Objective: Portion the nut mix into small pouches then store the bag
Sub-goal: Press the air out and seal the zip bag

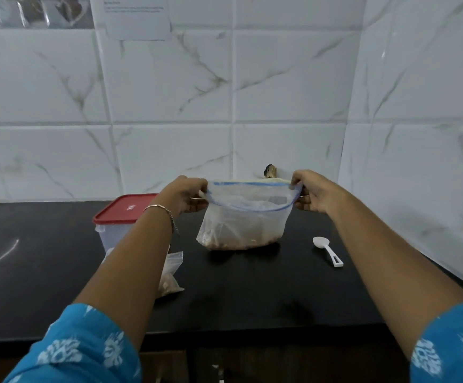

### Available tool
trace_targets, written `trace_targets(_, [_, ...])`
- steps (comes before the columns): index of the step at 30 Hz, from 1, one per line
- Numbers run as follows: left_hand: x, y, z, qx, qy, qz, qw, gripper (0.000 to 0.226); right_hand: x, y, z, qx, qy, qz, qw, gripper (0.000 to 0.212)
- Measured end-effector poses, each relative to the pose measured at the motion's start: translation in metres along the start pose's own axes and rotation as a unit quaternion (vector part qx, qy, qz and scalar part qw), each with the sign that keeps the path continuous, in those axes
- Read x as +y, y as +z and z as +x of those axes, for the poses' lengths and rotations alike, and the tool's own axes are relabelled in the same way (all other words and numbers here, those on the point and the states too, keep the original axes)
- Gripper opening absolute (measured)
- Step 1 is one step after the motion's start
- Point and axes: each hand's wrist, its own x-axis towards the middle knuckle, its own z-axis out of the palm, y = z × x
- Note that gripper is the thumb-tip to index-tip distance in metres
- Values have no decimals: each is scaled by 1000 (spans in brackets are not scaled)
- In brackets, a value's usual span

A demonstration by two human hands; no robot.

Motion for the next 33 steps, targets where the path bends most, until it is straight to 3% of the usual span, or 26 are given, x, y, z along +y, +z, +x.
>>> trace_targets(3, [11,-3,-8,-32,-27,-52,998,12,-6,-5,-3,-39,9,55,998,10])
trace_targets(8, [12,-10,-15,-40,-30,-121,991,17,-6,-9,0,-23,-17,55,998,10])
trace_targets(11, [9,-15,-18,-61,-48,-183,980,9,-7,-10,-1,19,-54,-18,998,18])
trace_targets(13, [8,-16,-16,-36,-30,-169,985,13,-7,-9,0,72,-114,-116,984,24])
trace_targets(15, [8,-16,-9,29,18,-91,995,26,-8,-7,0,124,-186,-232,947,28])
trace_targets(17, [9,-15,-1,121,102,80,984,27,-10,-3,-3,165,-236,-341,895,26])
trace_targets(19, [13,-13,-1,198,194,249,928,18,-11,4,-4,212,-265,-429,837,25])
trace_targets(22, [15,-7,-4,227,278,318,878,17,-8,12,-4,249,-304,-485,781,20])
trace_targets(25, [9,-5,-6,242,278,335,867,26,-6,10,-3,236,-277,-448,816,24])
trace_targets(28, [-2,-15,-4,216,213,357,883,18,-8,0,-1,161,-176,-293,926,14])
trace_targets(30, [-10,-21,-2,161,142,310,926,27,-7,-5,-5,93,-95,-132,982,21])
trace_targets(33, [-14,-20,-5,77,48,97,991,26,-6,-8,-12,3,-30,4,1000,17])
